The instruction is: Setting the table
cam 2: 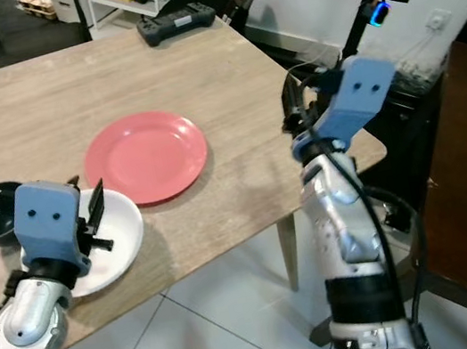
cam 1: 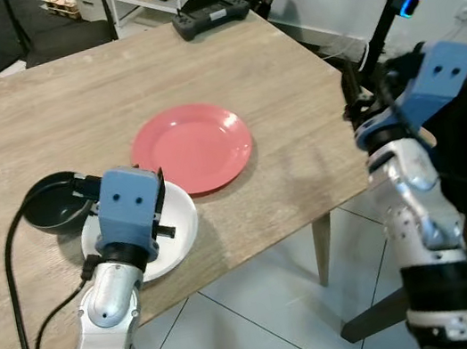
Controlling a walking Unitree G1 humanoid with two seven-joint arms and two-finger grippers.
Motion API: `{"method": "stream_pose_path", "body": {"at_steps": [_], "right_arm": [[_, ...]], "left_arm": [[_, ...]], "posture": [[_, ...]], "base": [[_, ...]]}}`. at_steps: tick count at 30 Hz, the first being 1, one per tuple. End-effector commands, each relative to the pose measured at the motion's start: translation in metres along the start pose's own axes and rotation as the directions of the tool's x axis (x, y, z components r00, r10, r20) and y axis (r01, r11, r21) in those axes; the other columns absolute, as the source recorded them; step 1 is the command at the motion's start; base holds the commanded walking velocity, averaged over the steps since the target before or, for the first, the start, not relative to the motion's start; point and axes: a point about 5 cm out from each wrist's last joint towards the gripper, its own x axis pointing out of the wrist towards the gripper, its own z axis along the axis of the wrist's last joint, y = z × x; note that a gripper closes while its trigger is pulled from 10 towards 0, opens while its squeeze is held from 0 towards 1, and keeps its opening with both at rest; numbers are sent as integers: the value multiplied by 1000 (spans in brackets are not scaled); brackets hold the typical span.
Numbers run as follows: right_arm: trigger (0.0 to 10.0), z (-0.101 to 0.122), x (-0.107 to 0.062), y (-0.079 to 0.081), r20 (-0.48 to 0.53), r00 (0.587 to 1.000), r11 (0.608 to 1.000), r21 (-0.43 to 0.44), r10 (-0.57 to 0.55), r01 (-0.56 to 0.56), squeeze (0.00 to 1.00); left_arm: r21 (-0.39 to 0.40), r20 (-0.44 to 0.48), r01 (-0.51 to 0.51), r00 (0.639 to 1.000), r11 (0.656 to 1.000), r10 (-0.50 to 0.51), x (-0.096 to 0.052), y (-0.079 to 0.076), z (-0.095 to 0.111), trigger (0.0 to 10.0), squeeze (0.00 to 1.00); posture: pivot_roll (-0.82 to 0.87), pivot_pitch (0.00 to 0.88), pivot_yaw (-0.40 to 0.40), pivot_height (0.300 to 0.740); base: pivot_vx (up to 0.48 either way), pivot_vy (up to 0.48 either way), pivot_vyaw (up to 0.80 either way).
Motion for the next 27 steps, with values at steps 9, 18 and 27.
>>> {"method": "stream_pose_path", "body": {"at_steps": [9, 18, 27], "right_arm": [[10000, -17, -13, 8, -63, 998, 1000, -14, 15, -15, 0], [10000, -17, -12, -1, -66, 998, 1000, -29, -15, 13, 0], [10000, -21, -13, 0, -80, 997, 999, -31, -12, 10, 0]], "left_arm": [[-42, -46, -70, 997, 997, 68, 1, 11, -3, 10000, 0], [-65, -71, -80, 995, 995, 76, 3, 12, -4, 10000, 0], [-65, -63, -86, 995, 994, 82, 2, 13, -2, 10000, 0]], "posture": [[112, 144, 22, 740], [105, 143, 24, 740], [105, 143, 24, 740]], "base": [[0, 0, 0], [0, 0, 0], [-32, 0, 0]]}}
